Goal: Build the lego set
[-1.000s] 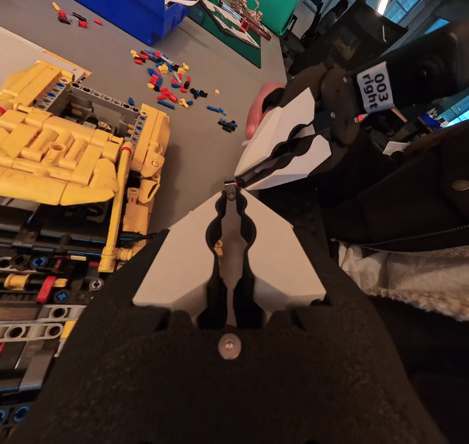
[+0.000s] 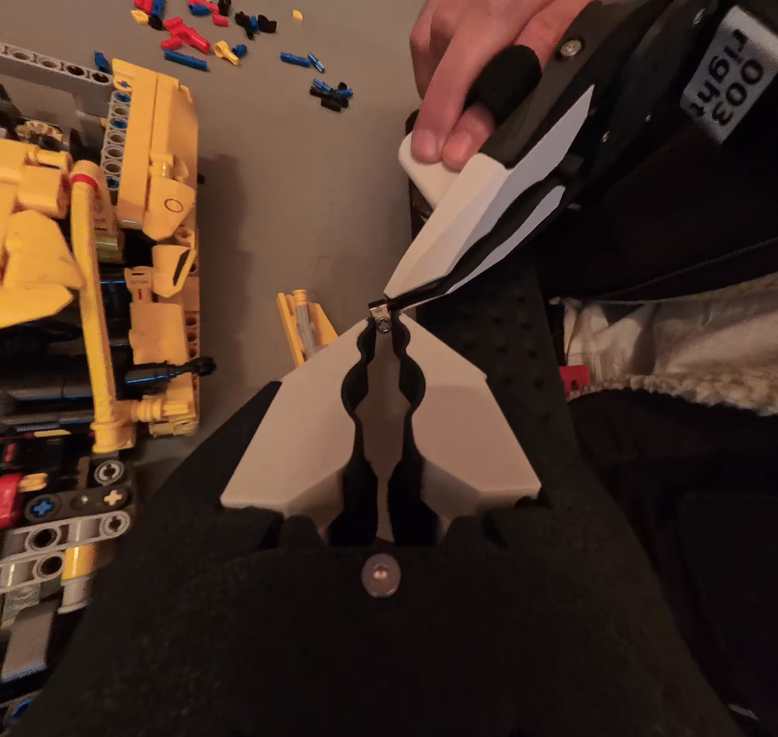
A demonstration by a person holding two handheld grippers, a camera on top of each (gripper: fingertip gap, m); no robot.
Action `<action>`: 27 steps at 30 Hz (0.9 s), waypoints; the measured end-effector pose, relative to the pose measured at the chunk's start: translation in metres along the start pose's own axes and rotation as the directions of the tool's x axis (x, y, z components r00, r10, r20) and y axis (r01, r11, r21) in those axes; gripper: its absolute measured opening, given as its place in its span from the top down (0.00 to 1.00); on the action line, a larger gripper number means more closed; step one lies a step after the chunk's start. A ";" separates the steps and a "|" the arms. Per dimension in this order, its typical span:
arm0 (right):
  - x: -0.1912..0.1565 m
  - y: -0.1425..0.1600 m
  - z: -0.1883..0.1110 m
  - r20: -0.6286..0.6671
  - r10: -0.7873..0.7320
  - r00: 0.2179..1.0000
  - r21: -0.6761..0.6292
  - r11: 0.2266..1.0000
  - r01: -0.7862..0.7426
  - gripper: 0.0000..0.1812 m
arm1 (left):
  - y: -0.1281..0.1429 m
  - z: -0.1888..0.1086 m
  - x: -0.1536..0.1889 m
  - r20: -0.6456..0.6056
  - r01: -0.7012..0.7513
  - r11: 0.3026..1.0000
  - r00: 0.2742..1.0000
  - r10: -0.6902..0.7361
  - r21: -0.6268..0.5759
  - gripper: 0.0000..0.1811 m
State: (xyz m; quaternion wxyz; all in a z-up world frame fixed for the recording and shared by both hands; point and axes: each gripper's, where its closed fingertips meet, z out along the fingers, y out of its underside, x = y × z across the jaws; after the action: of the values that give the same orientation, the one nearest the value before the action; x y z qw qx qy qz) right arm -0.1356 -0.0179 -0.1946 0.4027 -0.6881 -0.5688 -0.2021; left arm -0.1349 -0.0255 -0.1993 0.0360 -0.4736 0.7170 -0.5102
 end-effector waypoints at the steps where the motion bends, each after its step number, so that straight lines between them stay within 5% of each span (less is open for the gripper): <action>1: -0.002 0.001 0.000 0.012 -0.021 1.000 -0.017 1.000 0.022 0.97 | 0.002 0.001 0.001 0.003 -0.004 1.000 1.000 0.004 -0.013 0.96; 5: -0.004 0.002 0.002 0.043 -0.050 0.998 -0.068 0.996 0.053 0.97 | 0.004 0.004 0.000 0.012 0.011 0.999 1.000 -0.011 -0.034 0.97; 11: 0.000 0.001 -0.003 0.105 0.147 0.984 -0.043 0.989 -0.143 0.97 | -0.002 0.003 0.001 -0.070 0.136 0.990 0.989 -0.134 0.024 0.96; 15: 0.007 0.001 -0.017 0.179 0.354 0.918 0.029 0.931 -0.365 0.97 | -0.008 0.000 0.006 -0.145 0.214 0.975 0.968 -0.204 0.055 0.96; 18: -0.009 0.028 -0.024 0.271 0.524 0.808 -0.059 0.847 -0.529 0.96 | -0.012 -0.003 0.006 -0.135 0.203 0.976 0.972 -0.191 0.074 0.96; 23: -0.049 0.057 -0.018 0.342 0.622 0.705 -0.226 0.782 -0.580 0.96 | -0.015 -0.002 0.017 -0.177 0.179 0.981 0.971 -0.163 0.079 0.96; 27: -0.057 0.056 -0.013 0.363 0.633 0.684 -0.238 0.773 -0.589 0.96 | -0.012 0.000 0.023 -0.230 0.215 0.975 0.953 -0.197 0.055 0.96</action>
State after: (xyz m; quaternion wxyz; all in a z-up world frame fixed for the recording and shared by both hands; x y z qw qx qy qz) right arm -0.0958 -0.0648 -0.2469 0.2781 -0.8843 -0.3687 0.0689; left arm -0.1399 -0.0424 -0.1801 -0.0796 -0.4836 0.6424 -0.5892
